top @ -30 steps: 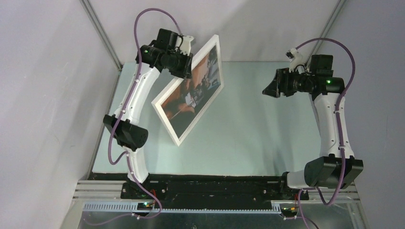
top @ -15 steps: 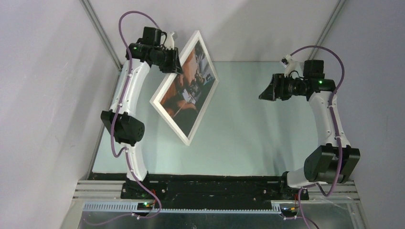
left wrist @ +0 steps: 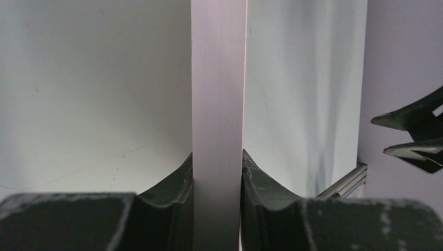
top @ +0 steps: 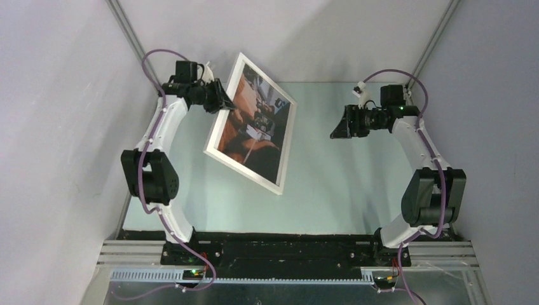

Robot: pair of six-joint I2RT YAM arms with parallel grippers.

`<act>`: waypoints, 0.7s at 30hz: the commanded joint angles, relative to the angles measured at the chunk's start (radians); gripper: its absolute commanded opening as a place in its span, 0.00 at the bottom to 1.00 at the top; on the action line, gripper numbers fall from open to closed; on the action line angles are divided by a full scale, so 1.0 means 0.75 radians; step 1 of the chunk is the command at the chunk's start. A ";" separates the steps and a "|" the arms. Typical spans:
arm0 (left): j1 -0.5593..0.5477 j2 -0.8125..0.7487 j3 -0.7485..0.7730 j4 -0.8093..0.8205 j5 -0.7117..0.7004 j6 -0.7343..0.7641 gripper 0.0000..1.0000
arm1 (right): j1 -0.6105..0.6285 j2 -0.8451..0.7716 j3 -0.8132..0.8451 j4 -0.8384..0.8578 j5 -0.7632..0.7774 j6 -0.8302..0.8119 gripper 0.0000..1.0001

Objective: Put the photo into the frame
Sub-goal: Turn over the photo frame at the center of the board.

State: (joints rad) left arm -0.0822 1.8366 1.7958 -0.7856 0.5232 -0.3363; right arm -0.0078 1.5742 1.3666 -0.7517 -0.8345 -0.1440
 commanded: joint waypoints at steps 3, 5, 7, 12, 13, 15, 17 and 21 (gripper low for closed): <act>-0.019 -0.133 -0.389 0.258 -0.082 -0.052 0.08 | 0.065 0.087 -0.033 0.147 0.011 0.055 0.72; -0.018 -0.144 -0.513 0.329 -0.097 -0.085 0.08 | 0.078 0.116 -0.045 0.163 0.015 0.061 0.72; -0.018 -0.148 -0.633 0.402 -0.116 -0.117 0.07 | 0.087 0.144 -0.059 0.172 0.019 0.060 0.72; -0.017 -0.105 -0.847 0.611 -0.125 -0.215 0.03 | 0.098 0.216 -0.084 0.203 -0.002 0.053 0.72; -0.016 -0.084 -0.887 0.661 -0.108 -0.227 0.05 | 0.097 0.227 -0.086 0.207 -0.015 0.049 0.72; -0.018 -0.052 -0.935 0.723 -0.083 -0.261 0.08 | 0.099 0.254 -0.090 0.212 -0.034 0.031 0.73; -0.019 -0.017 -0.969 0.781 -0.051 -0.288 0.11 | 0.105 0.279 -0.096 0.213 -0.039 0.014 0.74; -0.027 0.050 -1.025 0.882 -0.011 -0.346 0.21 | 0.119 0.335 -0.100 0.225 -0.024 0.011 0.75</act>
State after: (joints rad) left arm -0.0799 1.8019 1.0836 -0.1028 0.6113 -0.5980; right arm 0.0669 1.7916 1.2942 -0.6178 -0.8322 -0.1127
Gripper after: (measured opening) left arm 0.343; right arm 0.749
